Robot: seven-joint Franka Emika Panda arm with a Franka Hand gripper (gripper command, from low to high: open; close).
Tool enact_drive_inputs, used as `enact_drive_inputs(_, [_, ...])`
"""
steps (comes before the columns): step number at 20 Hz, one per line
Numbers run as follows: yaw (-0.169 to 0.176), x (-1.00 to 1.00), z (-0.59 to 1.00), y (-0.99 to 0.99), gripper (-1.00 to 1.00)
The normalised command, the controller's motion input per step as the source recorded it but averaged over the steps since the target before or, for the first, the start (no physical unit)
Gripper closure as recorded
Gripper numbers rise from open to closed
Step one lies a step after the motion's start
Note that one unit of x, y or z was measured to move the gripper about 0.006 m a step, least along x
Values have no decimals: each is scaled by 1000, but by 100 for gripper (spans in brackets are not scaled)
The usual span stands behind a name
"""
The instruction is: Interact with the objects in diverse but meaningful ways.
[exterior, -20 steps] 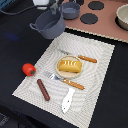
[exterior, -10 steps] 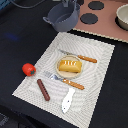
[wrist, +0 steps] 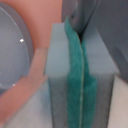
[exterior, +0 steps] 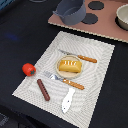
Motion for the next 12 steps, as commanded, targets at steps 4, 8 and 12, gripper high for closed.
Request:
enact_drive_inputs(4, [0,724,542,713,100])
enact_drive_inputs(8, [0,789,429,643,100])
enact_drive_inputs(12, [0,754,276,643,100])
